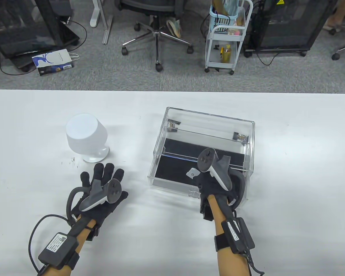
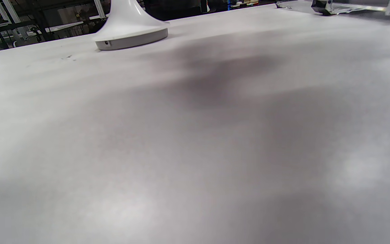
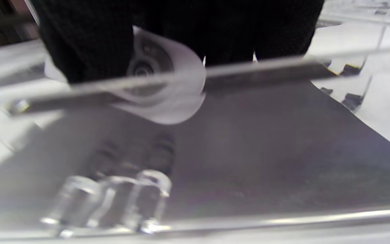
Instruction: Take out the desk lamp remote control from the drawer and turn on the desk lamp
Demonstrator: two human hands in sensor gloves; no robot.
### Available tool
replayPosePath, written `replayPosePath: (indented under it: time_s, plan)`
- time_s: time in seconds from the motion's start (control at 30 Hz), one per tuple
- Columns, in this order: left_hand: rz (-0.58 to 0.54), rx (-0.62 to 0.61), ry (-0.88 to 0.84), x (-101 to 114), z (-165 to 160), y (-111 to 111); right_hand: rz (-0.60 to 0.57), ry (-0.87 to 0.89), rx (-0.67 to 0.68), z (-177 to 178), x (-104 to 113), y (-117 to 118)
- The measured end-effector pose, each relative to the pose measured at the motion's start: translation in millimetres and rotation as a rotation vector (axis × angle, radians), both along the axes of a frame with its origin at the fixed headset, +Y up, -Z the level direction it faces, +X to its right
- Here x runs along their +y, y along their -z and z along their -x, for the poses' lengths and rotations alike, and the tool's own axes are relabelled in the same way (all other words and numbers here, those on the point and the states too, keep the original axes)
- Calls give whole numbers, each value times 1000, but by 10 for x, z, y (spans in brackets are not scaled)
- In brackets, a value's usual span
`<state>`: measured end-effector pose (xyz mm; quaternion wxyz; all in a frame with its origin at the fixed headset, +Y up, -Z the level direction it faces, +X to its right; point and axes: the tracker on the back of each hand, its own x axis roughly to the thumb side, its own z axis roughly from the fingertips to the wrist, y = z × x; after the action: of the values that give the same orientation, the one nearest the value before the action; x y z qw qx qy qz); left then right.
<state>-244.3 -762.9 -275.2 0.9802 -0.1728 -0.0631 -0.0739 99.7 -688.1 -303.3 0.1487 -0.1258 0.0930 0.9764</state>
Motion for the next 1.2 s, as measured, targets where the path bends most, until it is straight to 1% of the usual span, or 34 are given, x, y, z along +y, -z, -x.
replayPosePath:
  time_s: [0.07, 0.17, 0.3, 0.37, 0.43, 0.57, 0.73, 0.8, 0.87, 0.97, 1.03, 1.07, 1.1, 1.13, 1.2]
  plan:
    - [-6, 2, -2, 13, 11, -4, -78, 108, 54, -1, 23, -94]
    - [-7, 8, -19, 23, 38, -6, -163, 132, 102, 7, -8, -169]
    - [-9, 15, -22, 32, 67, 5, -193, 48, 159, 21, -51, -228]
    - [-11, 19, -34, 38, 79, 14, -188, 53, 175, 32, -92, -232]
    - [-11, 20, -38, 37, 85, 18, -157, 85, 186, 35, -133, -215]
    - [-10, 20, -39, 41, 87, 16, -154, 103, 145, 9, -196, -195]
    - [-4, 18, -37, 41, 79, 13, -248, -31, 92, -13, -181, -215]
    - [-1, 17, -31, 34, 76, 11, -259, -24, 84, -17, -176, -213]
    - [2, 16, -28, 27, 72, 9, -232, -14, 98, -18, -176, -198]
    - [5, 17, -28, 27, 68, 8, -223, -29, 90, -18, -191, -186]
    - [6, 17, -27, 24, 67, 8, -206, -19, 83, -19, -237, -177]
    - [7, 17, -27, 24, 67, 8, -189, -11, 90, -13, -262, -168]
    - [7, 16, -26, 22, 67, 7, -127, -19, 118, 0, -300, -147]
    - [8, 16, -25, 22, 68, 7, -95, -38, 128, 6, -324, -137]
    - [9, 17, -25, 22, 68, 7, -61, -70, 138, 21, -370, -121]
